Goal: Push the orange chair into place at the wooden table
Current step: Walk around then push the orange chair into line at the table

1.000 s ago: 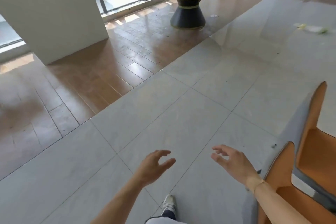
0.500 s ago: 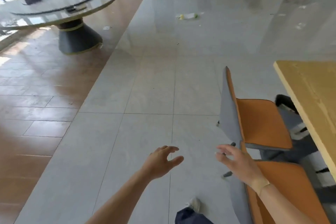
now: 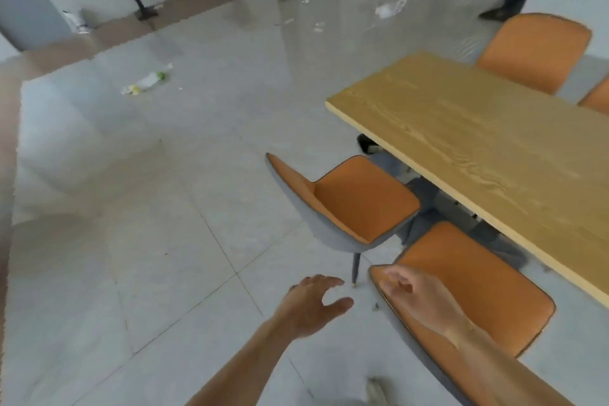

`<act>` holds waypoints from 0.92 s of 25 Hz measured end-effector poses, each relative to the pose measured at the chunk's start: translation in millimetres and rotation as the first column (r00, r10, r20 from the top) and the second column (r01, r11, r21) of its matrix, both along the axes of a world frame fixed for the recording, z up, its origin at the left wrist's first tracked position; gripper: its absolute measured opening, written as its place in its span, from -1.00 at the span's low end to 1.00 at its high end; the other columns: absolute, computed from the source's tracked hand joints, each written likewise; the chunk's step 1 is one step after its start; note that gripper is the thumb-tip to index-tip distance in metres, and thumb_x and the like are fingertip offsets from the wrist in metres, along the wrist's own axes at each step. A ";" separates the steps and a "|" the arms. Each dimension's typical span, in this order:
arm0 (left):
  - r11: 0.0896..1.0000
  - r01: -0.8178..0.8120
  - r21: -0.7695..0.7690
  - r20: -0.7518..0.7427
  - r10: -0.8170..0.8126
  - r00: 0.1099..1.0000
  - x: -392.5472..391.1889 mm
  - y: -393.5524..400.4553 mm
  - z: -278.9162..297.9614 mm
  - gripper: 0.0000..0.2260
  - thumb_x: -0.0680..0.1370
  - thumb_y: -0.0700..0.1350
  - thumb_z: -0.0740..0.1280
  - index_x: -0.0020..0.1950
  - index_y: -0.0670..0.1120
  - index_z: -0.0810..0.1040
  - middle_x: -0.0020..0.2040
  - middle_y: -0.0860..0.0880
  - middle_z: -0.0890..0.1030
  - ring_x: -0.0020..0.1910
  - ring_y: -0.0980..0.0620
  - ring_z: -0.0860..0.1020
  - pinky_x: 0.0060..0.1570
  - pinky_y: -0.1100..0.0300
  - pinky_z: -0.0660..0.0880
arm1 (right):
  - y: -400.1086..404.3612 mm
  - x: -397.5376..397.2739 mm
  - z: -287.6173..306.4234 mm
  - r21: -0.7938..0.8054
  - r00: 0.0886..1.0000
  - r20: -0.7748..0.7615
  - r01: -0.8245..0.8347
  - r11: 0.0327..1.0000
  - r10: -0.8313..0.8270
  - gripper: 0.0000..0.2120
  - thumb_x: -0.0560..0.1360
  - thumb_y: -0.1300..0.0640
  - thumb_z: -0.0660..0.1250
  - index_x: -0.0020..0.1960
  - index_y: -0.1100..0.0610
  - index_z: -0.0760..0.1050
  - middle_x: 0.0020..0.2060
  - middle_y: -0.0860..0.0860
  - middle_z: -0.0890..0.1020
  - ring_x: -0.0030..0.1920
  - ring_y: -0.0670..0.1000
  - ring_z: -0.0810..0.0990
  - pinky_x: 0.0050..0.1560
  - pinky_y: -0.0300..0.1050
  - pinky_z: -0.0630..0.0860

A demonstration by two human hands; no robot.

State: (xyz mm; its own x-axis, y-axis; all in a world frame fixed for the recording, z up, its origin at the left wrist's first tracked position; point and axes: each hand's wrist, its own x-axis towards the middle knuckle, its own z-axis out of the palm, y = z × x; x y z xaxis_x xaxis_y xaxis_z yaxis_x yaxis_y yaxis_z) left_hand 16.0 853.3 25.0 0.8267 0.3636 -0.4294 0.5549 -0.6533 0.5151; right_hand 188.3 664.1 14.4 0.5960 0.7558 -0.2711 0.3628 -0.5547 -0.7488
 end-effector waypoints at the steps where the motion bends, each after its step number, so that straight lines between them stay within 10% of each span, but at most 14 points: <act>1: 0.998 0.069 -0.015 -0.002 -0.069 0.998 14.0 5.8 -4.3 -0.43 0.49 0.41 0.15 0.42 0.18 0.38 0.41 0.18 0.42 0.40 0.13 0.33 0.39 0.06 0.27 | -11.5 -3.8 -3.9 -0.023 0.998 0.007 0.066 0.998 -0.066 -0.61 0.54 -0.22 0.26 0.28 -0.08 0.51 0.18 -0.24 0.58 0.17 -0.26 0.52 0.19 -0.22 0.48; 9: 0.790 0.612 -0.036 0.079 -0.608 0.790 98.3 17.9 -32.9 -0.43 0.48 0.39 0.16 0.39 0.14 0.42 0.39 0.13 0.44 0.32 0.16 0.36 0.32 0.04 0.36 | -76.9 -79.9 -15.3 -0.199 0.828 0.121 0.560 0.804 -0.547 -0.86 0.53 -0.22 0.15 -0.09 -0.27 0.48 -0.16 -0.31 0.52 -0.08 -0.19 0.53 -0.19 -0.45 0.39; 12: 0.684 0.730 -0.002 0.123 -0.724 0.679 114.1 5.6 -44.6 -0.37 0.44 0.42 0.12 0.37 0.09 0.46 0.38 0.11 0.44 0.33 0.14 0.35 0.30 0.06 0.36 | -93.7 -117.9 -22.7 -0.167 0.664 0.161 0.747 0.643 -0.730 -0.90 0.52 -0.09 0.34 0.02 -0.18 0.57 -0.02 -0.29 0.55 0.04 -0.17 0.57 0.00 -0.18 0.54; 23: 0.583 0.805 0.113 0.127 -0.812 0.570 123.0 -13.4 -78.8 -0.35 0.42 0.45 0.13 0.35 0.09 0.43 0.27 0.13 0.43 0.28 0.10 0.38 0.31 0.06 0.32 | -110.8 -132.4 -51.0 -0.253 0.659 0.391 0.749 0.613 -0.643 -0.54 0.50 -0.27 0.27 0.32 -0.10 0.44 0.27 -0.12 0.51 0.31 0.03 0.43 0.24 0.01 0.39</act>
State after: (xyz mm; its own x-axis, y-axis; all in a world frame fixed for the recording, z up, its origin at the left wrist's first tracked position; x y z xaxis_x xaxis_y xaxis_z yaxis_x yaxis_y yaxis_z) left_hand 139.0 839.9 -53.8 0.8351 -0.4750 -0.2774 -0.2945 -0.8121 0.5038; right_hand 55.9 553.2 -36.6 0.9791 -0.0446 -0.1983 -0.1188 -0.9173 -0.3800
